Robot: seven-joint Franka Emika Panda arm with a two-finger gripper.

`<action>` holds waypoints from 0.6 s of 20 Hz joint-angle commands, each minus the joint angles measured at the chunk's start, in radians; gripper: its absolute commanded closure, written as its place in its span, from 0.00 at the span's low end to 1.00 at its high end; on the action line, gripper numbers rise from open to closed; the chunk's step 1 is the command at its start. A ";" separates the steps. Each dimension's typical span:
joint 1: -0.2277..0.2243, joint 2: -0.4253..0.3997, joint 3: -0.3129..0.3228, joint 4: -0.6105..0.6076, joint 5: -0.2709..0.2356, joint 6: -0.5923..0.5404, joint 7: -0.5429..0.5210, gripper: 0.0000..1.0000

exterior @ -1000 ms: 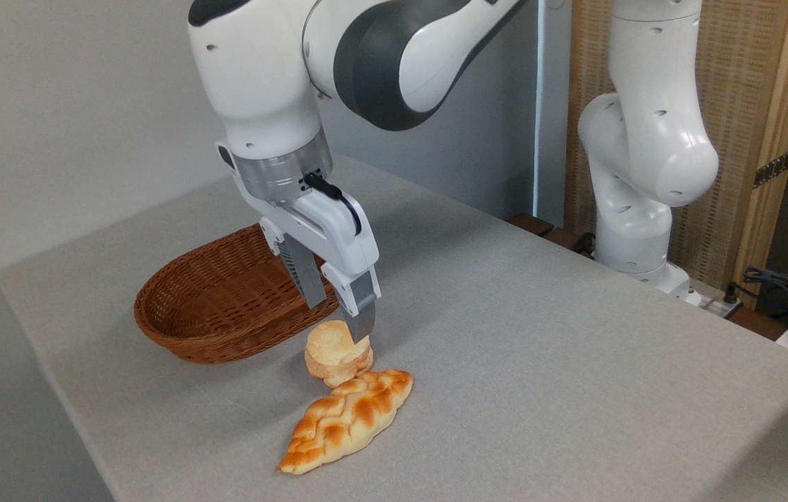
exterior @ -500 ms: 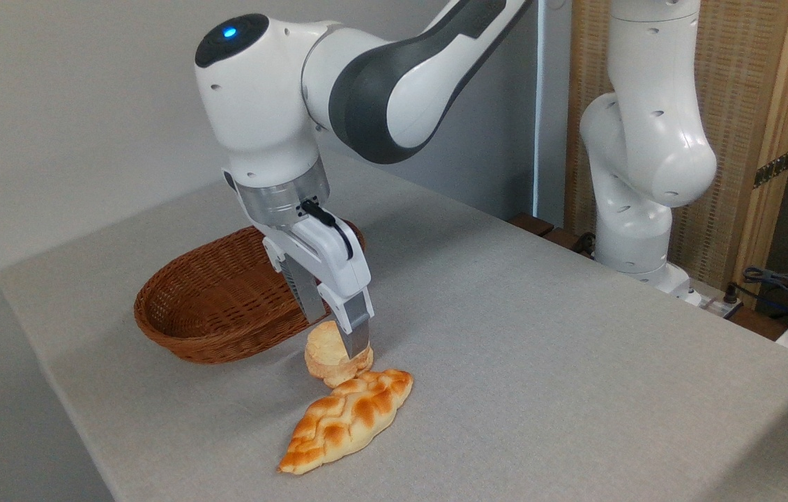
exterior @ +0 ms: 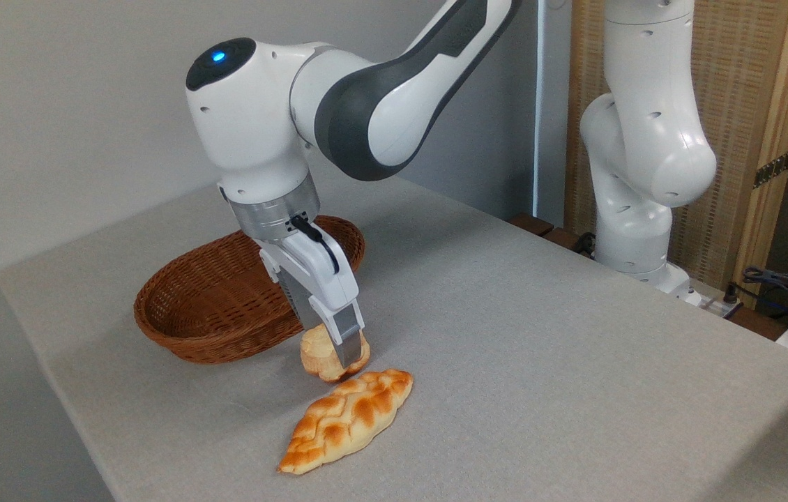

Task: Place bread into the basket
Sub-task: 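Close the gripper around the small round bread roll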

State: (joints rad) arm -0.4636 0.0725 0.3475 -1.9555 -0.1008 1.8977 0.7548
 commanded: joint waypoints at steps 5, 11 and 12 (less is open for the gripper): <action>-0.004 0.010 -0.013 -0.006 0.015 0.014 0.014 0.00; -0.003 0.012 -0.013 -0.006 0.015 0.011 0.021 0.43; -0.003 0.012 -0.013 -0.006 0.015 0.011 0.020 0.49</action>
State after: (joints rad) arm -0.4644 0.0896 0.3307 -1.9555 -0.1008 1.8979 0.7554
